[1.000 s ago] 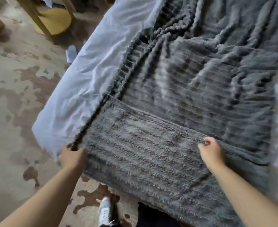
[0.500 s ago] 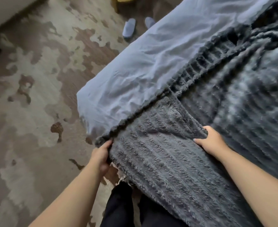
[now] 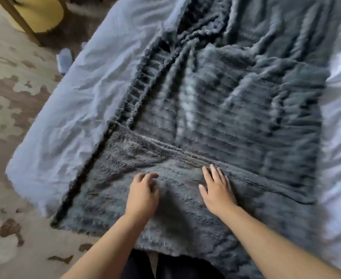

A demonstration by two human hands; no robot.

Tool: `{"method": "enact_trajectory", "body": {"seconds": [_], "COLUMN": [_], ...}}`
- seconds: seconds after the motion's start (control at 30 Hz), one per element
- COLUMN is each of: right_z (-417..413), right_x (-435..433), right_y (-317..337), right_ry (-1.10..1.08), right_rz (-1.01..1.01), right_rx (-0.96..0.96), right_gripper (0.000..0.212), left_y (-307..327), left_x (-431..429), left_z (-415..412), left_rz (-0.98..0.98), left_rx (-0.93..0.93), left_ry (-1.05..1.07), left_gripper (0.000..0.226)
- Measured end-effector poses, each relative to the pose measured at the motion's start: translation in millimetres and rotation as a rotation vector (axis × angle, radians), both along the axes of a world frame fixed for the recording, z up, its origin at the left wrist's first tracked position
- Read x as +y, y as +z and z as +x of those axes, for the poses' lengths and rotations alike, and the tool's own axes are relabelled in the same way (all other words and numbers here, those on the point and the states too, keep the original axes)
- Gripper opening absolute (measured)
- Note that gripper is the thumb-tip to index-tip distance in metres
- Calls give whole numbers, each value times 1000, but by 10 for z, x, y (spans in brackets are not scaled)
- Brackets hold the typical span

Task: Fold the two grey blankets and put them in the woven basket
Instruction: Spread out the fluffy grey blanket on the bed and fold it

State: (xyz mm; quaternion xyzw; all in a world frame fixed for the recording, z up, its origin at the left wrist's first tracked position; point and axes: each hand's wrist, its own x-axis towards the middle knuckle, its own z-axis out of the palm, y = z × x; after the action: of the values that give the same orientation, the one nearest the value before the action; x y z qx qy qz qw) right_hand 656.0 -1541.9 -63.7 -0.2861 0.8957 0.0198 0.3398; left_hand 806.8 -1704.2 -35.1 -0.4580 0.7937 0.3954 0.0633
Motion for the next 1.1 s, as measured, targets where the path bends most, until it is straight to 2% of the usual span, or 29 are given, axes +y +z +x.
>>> {"method": "enact_trajectory", "body": {"seconds": [0.07, 0.17, 0.33, 0.43, 0.63, 0.77, 0.87, 0.97, 1.03, 1.1], "right_z": [-124, -281, -271, -118, 363, 864, 1314, 1747, 1975, 2084], "right_x": [376, 953, 1898, 2257, 2385, 2357, 2347, 2311, 2258, 2169], "right_y": [-86, -262, -547, -605, -365, -200, -172, -192, -220, -242], "right_ry": [-72, -179, -292, -367, -700, -808, -797, -858, -957, -1224], "right_rz": [58, 82, 72, 82, 1, 2, 28, -8, -74, -198], "right_rx": [10, 12, 88, 150, 303, 276, 219, 105, 62, -26], "right_gripper": [59, 58, 58, 59, 58, 58, 58, 58, 56, 53], "left_y": [-141, -408, -884, -970, -697, -528, -453, -400, -354, -324], "left_x": [290, 746, 1143, 1150, 909, 775, 743, 733, 736, 718], "left_z": [-346, -742, -938, -900, -901, -749, -438, 27, 442, 886], "left_rz": [-16, -114, -195, -211, -82, -35, -90, -126, -140, -144], "left_rx": [-16, -174, -481, -537, -389, -281, -277, -155, -22, 56], "left_ry": [-270, -567, -691, -730, -633, -480, -490, -506, -378, -89], "left_gripper": [38, 45, 58, 59, 56, 50, 50, 50, 45, 33]}}
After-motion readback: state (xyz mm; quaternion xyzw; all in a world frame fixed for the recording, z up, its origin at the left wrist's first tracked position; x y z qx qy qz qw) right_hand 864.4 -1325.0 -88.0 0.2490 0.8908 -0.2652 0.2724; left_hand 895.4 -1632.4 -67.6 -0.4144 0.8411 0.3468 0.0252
